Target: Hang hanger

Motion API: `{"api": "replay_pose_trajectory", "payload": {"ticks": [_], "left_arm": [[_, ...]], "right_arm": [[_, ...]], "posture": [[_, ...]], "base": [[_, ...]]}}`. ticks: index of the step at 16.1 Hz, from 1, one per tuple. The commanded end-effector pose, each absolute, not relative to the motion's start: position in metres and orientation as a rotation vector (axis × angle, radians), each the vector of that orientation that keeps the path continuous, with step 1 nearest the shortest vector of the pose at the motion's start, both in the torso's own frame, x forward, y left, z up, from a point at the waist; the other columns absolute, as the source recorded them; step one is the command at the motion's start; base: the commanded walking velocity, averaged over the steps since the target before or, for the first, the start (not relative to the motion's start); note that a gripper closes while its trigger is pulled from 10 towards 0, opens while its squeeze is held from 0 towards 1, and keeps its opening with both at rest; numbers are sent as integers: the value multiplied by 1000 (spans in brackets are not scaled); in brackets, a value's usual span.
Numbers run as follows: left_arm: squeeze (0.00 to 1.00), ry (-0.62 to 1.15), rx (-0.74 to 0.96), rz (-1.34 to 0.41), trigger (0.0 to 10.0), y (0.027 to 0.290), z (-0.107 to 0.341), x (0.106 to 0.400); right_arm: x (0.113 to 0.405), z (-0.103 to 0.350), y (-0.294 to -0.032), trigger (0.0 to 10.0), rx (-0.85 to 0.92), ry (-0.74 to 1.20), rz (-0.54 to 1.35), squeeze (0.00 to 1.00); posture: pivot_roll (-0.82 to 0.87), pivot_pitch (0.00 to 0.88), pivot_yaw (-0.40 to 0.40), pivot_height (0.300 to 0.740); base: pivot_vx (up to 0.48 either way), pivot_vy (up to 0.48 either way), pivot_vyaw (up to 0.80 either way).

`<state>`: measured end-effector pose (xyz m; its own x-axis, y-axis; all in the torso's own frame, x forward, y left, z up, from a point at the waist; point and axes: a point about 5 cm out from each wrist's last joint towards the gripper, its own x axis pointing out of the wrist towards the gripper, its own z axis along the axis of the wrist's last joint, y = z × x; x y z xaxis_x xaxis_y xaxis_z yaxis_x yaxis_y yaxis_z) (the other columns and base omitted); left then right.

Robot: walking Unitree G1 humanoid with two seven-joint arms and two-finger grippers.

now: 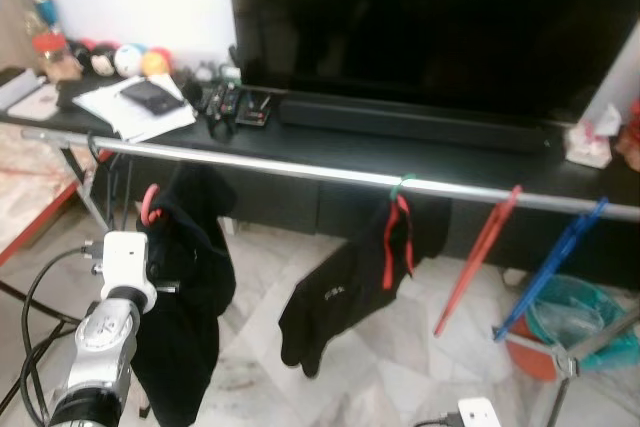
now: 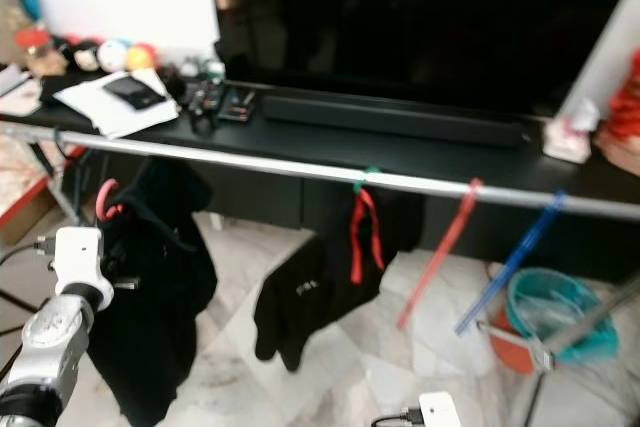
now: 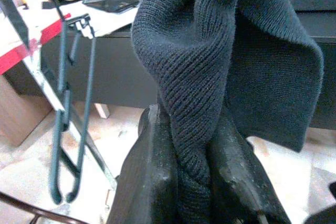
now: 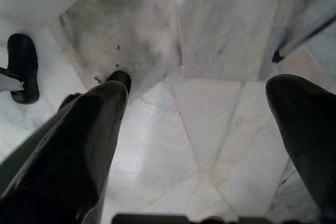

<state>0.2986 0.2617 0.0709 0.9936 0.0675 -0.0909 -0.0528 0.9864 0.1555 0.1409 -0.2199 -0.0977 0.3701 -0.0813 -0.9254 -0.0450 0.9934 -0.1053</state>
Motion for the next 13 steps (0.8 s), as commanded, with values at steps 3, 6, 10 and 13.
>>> {"api": "replay_pose_trajectory", "payload": {"ticks": [3, 6, 10, 13], "left_arm": [[0, 35, 156, 30, 10000, 259, 84, 304], [0, 44, 156, 3, 10000, 256, 81, 303], [0, 59, 133, -67, 10000, 249, 77, 300], [0, 100, 132, -131, 10000, 243, 73, 301]], "right_arm": [[143, -97, -220, 10000, -118, 1188, -24, 0], [143, -97, -220, 10000, -119, 1188, -22, 0], [144, -97, -220, 10000, -119, 1189, -19, 0], [144, -96, -220, 10000, -121, 1188, -16, 0]], "posture": [[108, 0, -34, 732], [108, 0, -34, 732], [110, 0, -34, 732], [109, 0, -33, 732]], "base": [[266, 0, 0], [274, 0, 0], [0, 0, 0], [0, 0, 0]]}}
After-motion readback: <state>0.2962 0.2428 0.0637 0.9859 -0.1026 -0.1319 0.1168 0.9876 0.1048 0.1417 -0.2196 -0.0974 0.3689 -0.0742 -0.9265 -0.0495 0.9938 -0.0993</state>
